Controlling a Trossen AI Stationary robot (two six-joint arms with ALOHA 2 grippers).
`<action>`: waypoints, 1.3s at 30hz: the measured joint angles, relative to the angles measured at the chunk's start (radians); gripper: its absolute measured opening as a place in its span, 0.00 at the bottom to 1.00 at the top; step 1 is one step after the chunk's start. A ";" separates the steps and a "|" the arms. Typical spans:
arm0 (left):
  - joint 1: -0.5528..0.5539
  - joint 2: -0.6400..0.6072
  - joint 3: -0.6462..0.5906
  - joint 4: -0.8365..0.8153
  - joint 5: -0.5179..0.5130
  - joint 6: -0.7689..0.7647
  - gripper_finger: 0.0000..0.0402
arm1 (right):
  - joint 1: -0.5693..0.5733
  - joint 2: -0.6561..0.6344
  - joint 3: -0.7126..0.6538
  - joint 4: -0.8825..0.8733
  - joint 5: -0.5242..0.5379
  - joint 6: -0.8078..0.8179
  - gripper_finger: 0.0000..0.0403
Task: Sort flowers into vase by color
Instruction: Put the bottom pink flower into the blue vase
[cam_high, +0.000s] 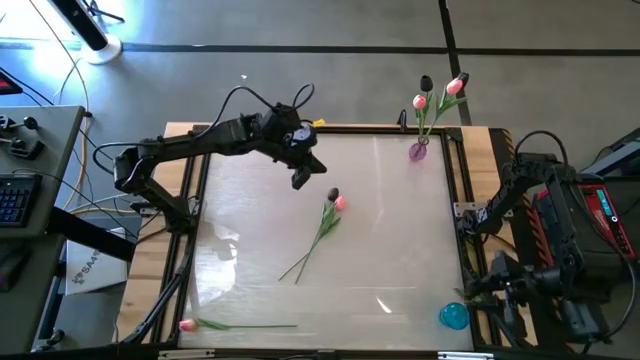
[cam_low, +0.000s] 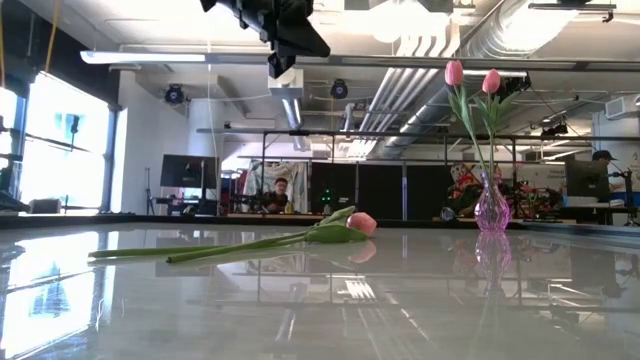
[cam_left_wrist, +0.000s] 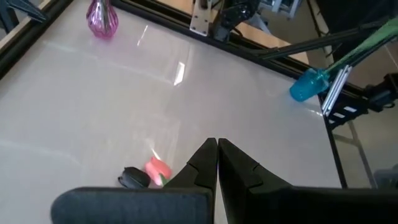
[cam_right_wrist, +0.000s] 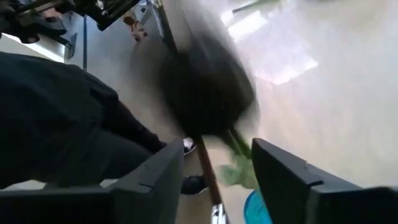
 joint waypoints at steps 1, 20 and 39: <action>0.000 0.000 0.000 -0.001 0.000 0.001 0.00 | 0.000 0.001 0.000 0.012 -0.005 0.002 0.47; -0.071 0.000 0.000 -0.064 -0.081 -0.044 0.01 | 0.005 -0.001 0.139 0.206 0.276 -0.157 0.48; -0.332 0.000 -0.107 -0.432 -0.176 -0.515 0.25 | -0.321 -0.141 0.427 -0.133 0.468 -0.743 0.48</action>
